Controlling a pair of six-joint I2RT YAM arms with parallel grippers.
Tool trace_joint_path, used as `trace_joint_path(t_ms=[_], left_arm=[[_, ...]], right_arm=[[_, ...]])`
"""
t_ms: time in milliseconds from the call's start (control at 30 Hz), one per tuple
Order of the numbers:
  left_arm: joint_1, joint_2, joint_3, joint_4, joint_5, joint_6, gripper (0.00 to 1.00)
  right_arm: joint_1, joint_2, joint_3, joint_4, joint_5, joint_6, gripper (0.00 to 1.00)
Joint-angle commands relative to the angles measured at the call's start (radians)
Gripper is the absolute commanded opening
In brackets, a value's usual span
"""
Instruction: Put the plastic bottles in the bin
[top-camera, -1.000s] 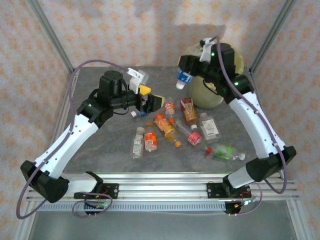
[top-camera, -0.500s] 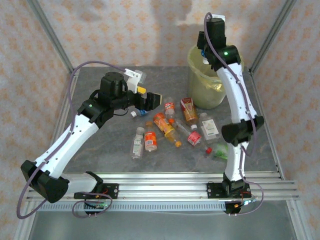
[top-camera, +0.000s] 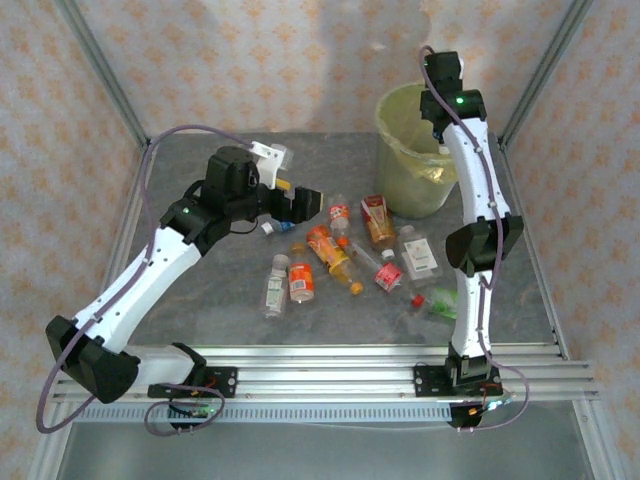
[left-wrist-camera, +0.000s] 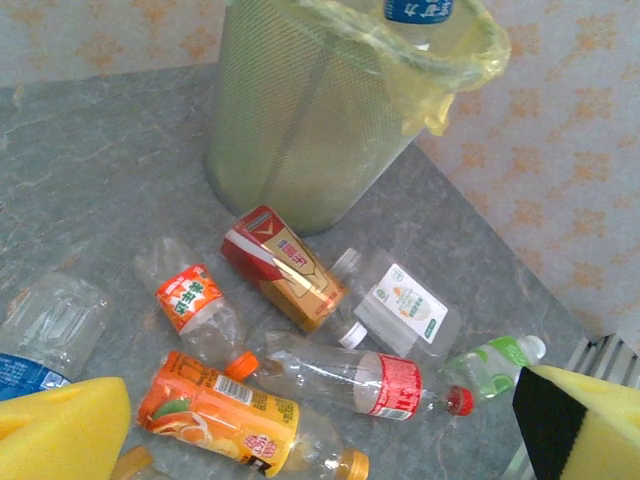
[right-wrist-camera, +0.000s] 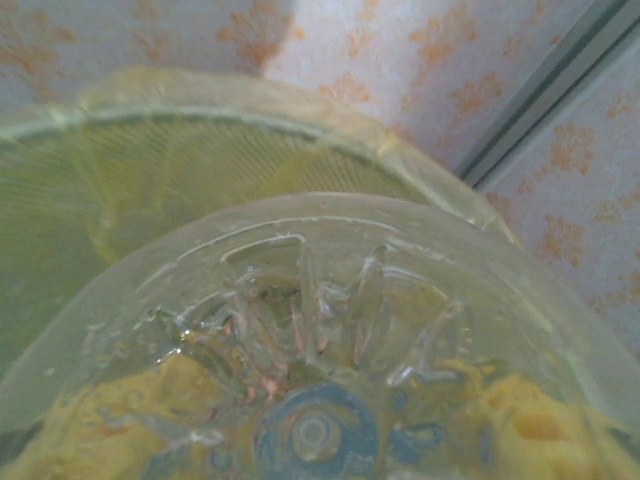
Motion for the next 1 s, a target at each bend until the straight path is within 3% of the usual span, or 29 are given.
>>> trace_joint_path(t_ms=[0, 200, 367, 500, 967], left_arm=[[-0.005, 0.019, 0.014, -0.035, -0.047, -0.025, 1.00], [-0.005, 0.085, 0.051, -0.096, -0.090, -0.071, 1.00], [-0.004, 0.099, 0.053, -0.111, -0.117, -0.089, 1.00], [-0.004, 0.103, 0.058, -0.127, -0.132, -0.090, 1.00], [-0.004, 0.112, 0.040, -0.224, -0.241, -0.102, 1.00]], right_arm=[[-0.009, 0.005, -0.032, -0.031, -0.014, -0.023, 0.46], [-0.014, 0.064, -0.030, -0.065, 0.010, -0.048, 0.57], [-0.018, 0.081, -0.025, -0.076, 0.011, -0.045, 0.77], [-0.019, 0.082, -0.007, -0.081, 0.001, -0.046, 0.86], [-0.018, 0.003, 0.082, -0.151, -0.134, -0.002, 0.92]])
